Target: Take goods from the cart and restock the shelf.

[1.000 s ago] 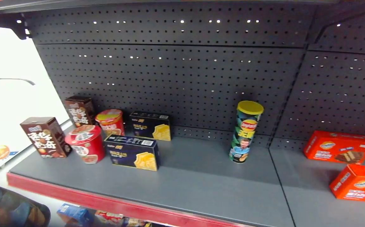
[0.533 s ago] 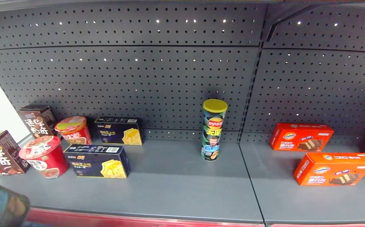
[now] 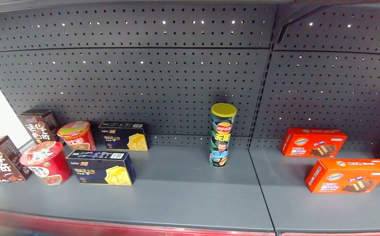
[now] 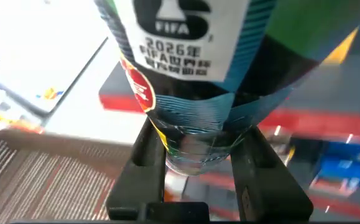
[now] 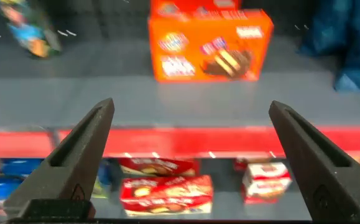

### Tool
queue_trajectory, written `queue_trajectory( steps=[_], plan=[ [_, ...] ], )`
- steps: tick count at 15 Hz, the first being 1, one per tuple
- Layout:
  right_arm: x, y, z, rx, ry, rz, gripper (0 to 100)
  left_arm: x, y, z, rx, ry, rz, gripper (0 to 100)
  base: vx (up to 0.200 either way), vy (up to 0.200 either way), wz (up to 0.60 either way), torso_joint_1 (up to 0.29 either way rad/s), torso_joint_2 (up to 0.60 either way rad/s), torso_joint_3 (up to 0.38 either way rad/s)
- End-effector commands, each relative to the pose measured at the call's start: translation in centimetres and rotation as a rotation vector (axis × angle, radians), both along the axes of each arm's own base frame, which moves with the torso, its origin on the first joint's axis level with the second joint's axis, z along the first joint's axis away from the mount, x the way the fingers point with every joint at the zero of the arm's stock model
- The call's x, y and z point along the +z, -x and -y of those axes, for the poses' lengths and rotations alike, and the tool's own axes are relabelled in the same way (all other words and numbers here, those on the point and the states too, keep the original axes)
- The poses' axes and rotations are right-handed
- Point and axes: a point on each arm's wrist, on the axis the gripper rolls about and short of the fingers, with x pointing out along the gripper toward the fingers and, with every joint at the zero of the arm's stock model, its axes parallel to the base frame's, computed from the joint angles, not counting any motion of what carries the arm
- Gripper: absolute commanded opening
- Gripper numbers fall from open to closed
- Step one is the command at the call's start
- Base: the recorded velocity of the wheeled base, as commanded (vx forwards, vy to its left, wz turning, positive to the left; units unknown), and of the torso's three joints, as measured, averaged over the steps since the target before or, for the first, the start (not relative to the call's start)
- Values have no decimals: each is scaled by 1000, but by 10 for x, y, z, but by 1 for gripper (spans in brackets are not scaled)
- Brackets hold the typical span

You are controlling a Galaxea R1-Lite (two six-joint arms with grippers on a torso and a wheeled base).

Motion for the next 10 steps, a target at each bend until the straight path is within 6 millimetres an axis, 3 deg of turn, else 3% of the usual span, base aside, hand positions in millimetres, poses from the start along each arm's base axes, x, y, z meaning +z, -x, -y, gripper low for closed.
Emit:
queue_trajectory(
  steps=[1, 2, 3, 4, 6, 10],
  plan=[
    [78, -29, -5, 297, 45, -65, 100, -14, 11, -1, 0, 2, 14, 0, 0, 0, 0, 0, 0, 0],
    [82, -34, -8, 433, 99, -71, 100, -18, 11, -1, -5, 1, 12, 0, 0, 0, 0, 0, 0, 0],
    [82, -34, -8, 433, 99, -71, 100, -18, 11, -1, -5, 1, 12, 0, 0, 0, 0, 0, 0, 0],
    [92, -51, -14, 561, 99, -108, 100, -21, 10, -1, -11, 6, 4, 0, 0, 0, 0, 0, 0, 0],
    [96, -67, -21, 611, 99, -162, 100, -19, 10, -1, -31, 10, 7, 0, 0, 0, 0, 0, 0, 0],
    [94, -160, -55, 638, 95, -148, 100, -17, 4, 0, -61, 19, -14, 0, 0, 0, 0, 0, 0, 0]
  ],
)
